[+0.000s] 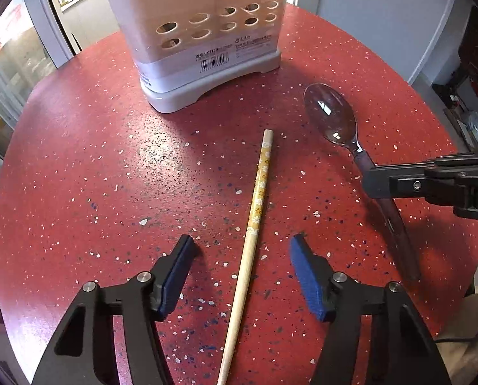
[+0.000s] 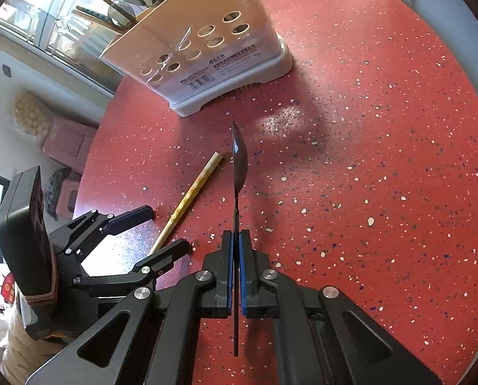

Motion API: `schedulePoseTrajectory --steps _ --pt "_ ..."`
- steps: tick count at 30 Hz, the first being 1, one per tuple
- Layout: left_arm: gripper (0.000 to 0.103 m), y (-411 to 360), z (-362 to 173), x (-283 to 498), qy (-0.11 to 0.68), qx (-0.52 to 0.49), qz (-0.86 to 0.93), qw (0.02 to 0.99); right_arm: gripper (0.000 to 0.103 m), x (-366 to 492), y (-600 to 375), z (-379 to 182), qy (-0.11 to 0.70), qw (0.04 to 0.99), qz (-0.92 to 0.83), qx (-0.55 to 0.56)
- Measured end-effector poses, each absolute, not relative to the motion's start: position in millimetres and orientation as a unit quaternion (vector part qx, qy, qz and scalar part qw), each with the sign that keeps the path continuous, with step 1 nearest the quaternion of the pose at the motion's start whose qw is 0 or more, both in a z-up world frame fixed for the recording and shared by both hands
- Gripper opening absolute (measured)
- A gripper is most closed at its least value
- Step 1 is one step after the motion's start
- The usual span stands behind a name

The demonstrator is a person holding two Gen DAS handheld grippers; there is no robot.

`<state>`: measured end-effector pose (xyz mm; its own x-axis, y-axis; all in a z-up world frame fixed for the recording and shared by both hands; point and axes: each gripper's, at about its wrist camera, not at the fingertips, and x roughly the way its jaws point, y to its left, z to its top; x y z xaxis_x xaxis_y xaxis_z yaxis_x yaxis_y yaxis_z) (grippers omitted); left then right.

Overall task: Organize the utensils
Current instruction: 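Close the left tool on the plain wooden chopstick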

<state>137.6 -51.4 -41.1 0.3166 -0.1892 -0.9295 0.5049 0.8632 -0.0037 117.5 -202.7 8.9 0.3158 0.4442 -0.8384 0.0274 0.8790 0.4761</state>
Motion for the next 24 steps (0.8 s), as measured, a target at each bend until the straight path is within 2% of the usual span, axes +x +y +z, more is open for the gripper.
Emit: schedulePoseTrajectory --steps 4,7,10,11,12,24 --pt "0.084 -58.3 -39.2 140.2 0.547 0.149 -0.224 0.793 0.004 116.6 -204.6 10.0 0.568 0.784 0.133 0.211" --pt "0.077 -60.5 -38.6 141.6 0.548 0.154 -0.231 0.789 0.004 116.1 -205.4 10.5 0.568 0.784 0.134 0.211" --pt "0.058 -67.5 -36.4 138.0 0.546 0.162 -0.239 0.786 0.004 115.9 -204.1 10.2 0.567 0.784 0.136 0.213" --pt "0.044 -69.4 -35.8 137.0 0.546 0.164 -0.243 0.785 0.004 115.9 -203.4 10.1 0.567 0.784 0.136 0.213" --pt "0.037 -71.5 -35.6 136.6 0.547 0.165 -0.244 0.784 0.004 115.9 -203.5 10.1 0.567 0.784 0.137 0.213" --pt "0.036 -72.1 -13.9 119.9 0.484 0.152 -0.196 0.839 0.004 112.1 -212.5 13.0 0.556 0.79 0.142 0.216"
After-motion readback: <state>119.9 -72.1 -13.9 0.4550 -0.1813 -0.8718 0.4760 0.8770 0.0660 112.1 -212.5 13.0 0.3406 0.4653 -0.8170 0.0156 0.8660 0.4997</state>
